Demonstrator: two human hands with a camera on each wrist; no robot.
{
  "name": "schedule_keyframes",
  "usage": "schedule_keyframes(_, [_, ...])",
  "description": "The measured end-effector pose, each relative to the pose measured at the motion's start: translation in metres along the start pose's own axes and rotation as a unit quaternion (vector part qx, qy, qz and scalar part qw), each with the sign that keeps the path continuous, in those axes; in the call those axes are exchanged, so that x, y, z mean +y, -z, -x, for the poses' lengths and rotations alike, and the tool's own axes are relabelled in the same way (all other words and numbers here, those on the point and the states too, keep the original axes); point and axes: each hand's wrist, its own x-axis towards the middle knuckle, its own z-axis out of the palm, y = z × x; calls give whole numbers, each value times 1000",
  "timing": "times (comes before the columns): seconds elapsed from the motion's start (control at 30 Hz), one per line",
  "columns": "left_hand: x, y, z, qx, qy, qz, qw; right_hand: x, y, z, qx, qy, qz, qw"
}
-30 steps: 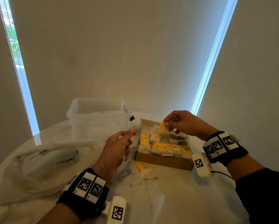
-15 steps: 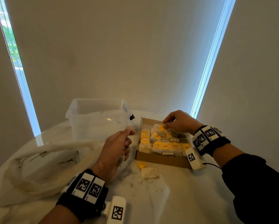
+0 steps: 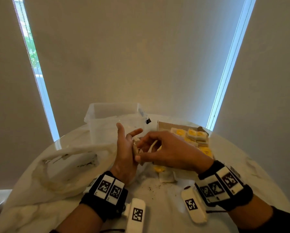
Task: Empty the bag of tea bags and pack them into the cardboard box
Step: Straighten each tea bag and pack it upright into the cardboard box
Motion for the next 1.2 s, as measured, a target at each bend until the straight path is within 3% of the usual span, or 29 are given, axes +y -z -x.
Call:
schedule_keyframes(0.27, [0, -2, -3, 3, 0, -34, 999, 10, -13, 3, 67, -28, -96, 993])
schedule_keyframes(0.43, [-3, -5, -3, -29, 9, -56, 998, 20, -16, 8, 116, -97, -260, 954])
schedule_keyframes(0.77, [-9, -2, -6, -72, 56, 29, 995, 37, -12, 5, 215, -83, -334, 914])
schedule_keyframes(0.97, [-9, -3, -6, -79, 64, 56, 993, 36, -10, 4, 193, -66, -442, 873])
schedule_keyframes(1.2, [-9, -2, -9, -65, 73, 50, 994, 41, 16, 8, 190, -58, -455, 868])
